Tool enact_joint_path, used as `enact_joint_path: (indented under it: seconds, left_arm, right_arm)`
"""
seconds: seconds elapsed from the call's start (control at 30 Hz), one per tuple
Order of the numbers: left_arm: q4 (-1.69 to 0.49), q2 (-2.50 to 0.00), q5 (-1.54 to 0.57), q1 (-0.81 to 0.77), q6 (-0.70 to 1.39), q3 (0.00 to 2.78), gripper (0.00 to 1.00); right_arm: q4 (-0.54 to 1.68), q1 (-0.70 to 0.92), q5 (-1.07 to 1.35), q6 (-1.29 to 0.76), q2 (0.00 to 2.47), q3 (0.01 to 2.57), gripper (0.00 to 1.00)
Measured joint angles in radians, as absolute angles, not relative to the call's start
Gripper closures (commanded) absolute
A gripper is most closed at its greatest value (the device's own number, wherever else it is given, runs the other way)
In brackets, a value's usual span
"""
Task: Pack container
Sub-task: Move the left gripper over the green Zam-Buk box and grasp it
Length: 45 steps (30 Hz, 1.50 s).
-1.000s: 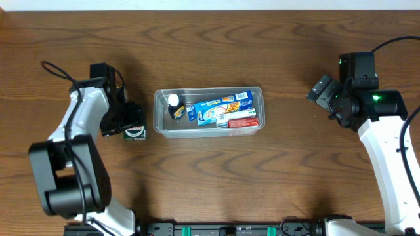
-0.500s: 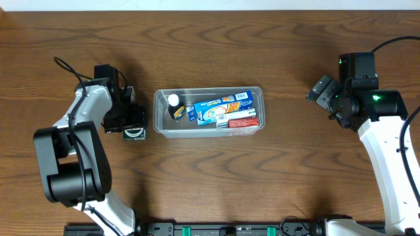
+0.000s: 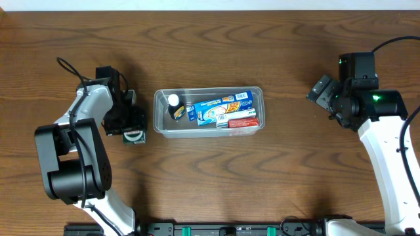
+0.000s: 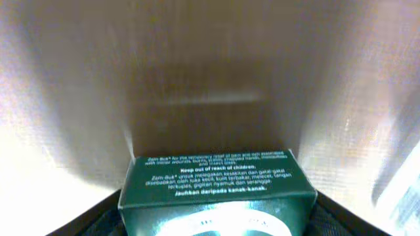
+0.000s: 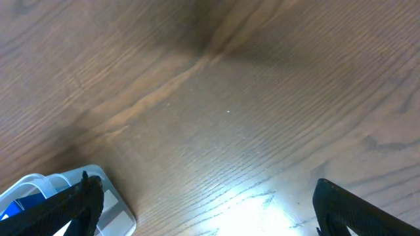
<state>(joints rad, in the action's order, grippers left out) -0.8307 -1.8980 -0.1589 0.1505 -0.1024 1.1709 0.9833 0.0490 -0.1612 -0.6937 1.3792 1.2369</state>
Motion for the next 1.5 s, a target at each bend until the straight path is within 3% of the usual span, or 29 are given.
enact_joint_path:
  seconds: [0.43, 0.57, 1.17, 1.23, 1.43, 1.5]
  left_arm:
    - [-0.937, -1.570, -0.163, 0.150, -0.081, 1.246, 0.26]
    - [-0.958, -1.522, -0.160, 0.149, -0.075, 1.249, 0.17]
    - [-0.956, -1.937, -0.162, 0.149, -0.049, 1.227, 0.16]
    - [-0.948, -1.949, -0.162, 0.149, -0.049, 1.227, 0.18]
    - [-0.946, -1.961, -0.159, 0.149, -0.040, 1.227, 0.43]
    - [-0.947, -1.961, -0.159, 0.149, -0.039, 1.227, 0.46]
  right_arm:
    - [0.983, 0.049, -0.161, -0.694, 1.379, 1.237, 0.01]
    - [0.983, 0.049, -0.161, -0.694, 1.379, 1.237, 0.01]
    - [0.983, 0.049, -0.161, -0.694, 1.379, 1.237, 0.01]
    - [0.983, 0.049, -0.161, -0.694, 1.379, 1.237, 0.01]
    - [0.983, 0.049, -0.161, -0.694, 1.379, 1.237, 0.01]
    - [0.983, 0.049, -0.161, -0.694, 1.379, 1.237, 0.01]
